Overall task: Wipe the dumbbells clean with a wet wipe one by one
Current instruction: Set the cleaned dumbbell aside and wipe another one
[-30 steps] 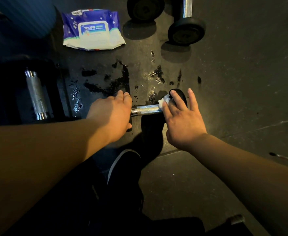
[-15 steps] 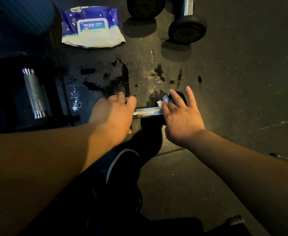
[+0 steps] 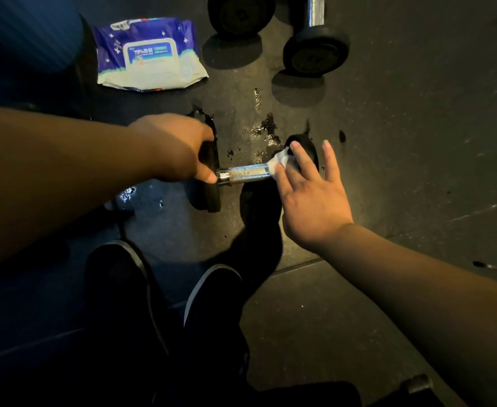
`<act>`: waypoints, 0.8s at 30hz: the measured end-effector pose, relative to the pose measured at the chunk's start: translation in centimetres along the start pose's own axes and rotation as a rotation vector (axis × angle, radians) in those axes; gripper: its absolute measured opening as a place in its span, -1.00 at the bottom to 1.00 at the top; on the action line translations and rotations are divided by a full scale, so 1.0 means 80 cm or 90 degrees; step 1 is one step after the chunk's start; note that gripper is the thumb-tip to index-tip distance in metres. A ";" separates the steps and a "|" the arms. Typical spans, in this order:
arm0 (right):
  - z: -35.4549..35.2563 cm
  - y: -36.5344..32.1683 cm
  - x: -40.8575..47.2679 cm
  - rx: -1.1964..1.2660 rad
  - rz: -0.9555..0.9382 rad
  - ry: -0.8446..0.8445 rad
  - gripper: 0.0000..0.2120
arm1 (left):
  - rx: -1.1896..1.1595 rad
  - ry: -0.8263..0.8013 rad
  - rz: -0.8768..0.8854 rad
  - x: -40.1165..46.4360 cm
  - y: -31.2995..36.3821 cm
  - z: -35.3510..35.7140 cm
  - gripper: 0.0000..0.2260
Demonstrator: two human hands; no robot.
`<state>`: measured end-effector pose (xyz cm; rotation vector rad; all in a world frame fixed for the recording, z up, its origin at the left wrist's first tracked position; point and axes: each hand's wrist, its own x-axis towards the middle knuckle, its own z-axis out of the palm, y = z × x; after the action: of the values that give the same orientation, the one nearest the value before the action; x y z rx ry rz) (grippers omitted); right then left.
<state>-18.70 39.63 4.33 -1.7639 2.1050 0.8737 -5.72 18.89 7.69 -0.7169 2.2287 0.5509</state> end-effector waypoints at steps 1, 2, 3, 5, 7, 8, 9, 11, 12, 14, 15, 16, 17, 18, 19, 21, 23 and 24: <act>-0.003 0.000 0.006 0.004 0.007 0.003 -0.28 | 0.000 0.037 -0.002 -0.001 -0.004 0.001 -0.39; -0.005 0.001 0.014 0.009 0.015 0.007 -0.29 | -0.004 0.085 -0.001 -0.001 -0.007 0.004 -0.49; -0.007 0.002 0.021 0.012 0.025 0.010 -0.30 | -0.009 0.133 0.003 -0.001 -0.008 0.008 -0.59; -0.011 0.004 0.034 0.014 0.038 0.020 -0.31 | 0.002 0.208 0.005 -0.002 -0.006 0.023 -0.70; -0.013 0.006 0.044 0.017 0.042 0.028 -0.31 | 0.054 0.256 0.014 -0.004 -0.001 0.041 -0.61; -0.013 0.007 0.047 0.019 0.041 0.031 -0.31 | 0.079 0.262 0.018 -0.006 0.002 0.048 -0.50; -0.013 0.008 0.049 0.019 0.041 0.033 -0.31 | 0.107 0.249 0.015 -0.008 0.004 0.053 -0.36; -0.014 0.009 0.050 0.016 0.040 0.036 -0.30 | 0.180 0.204 0.009 -0.009 0.004 0.056 -0.13; -0.014 0.009 0.050 0.014 0.039 0.036 -0.30 | 0.208 0.191 0.011 -0.008 0.003 0.053 -0.07; -0.016 0.011 0.049 0.009 0.035 0.039 -0.30 | 0.232 0.158 0.009 -0.003 0.003 0.042 -0.01; -0.016 0.013 0.048 0.007 0.033 0.042 -0.30 | 0.231 0.140 0.003 0.001 0.003 0.036 0.01; -0.017 0.014 0.047 0.006 0.031 0.044 -0.31 | 0.228 0.125 -0.004 0.006 0.004 0.030 0.02; -0.017 0.015 0.045 0.005 0.028 0.045 -0.31 | 0.223 0.112 -0.013 0.012 0.004 0.025 0.03; -0.016 0.016 0.044 0.000 0.024 0.044 -0.31 | 0.214 0.100 -0.019 0.018 0.004 0.021 0.03; -0.015 0.017 0.042 -0.006 0.020 0.042 -0.32 | 0.201 0.092 -0.021 0.023 0.002 0.017 0.03; -0.014 0.019 0.042 -0.019 0.016 0.040 -0.32 | 0.173 0.075 -0.015 0.033 -0.004 0.005 0.01; -0.015 0.020 0.045 -0.020 0.018 0.041 -0.32 | 0.150 0.044 -0.008 0.041 -0.009 -0.008 0.01; -0.016 0.020 0.047 -0.019 0.019 0.043 -0.32 | 0.145 0.035 -0.002 0.043 -0.010 -0.013 0.00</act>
<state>-20.90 36.00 3.70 -1.8052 2.1771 0.8693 -7.73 16.55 5.69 -0.6244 2.2945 0.2722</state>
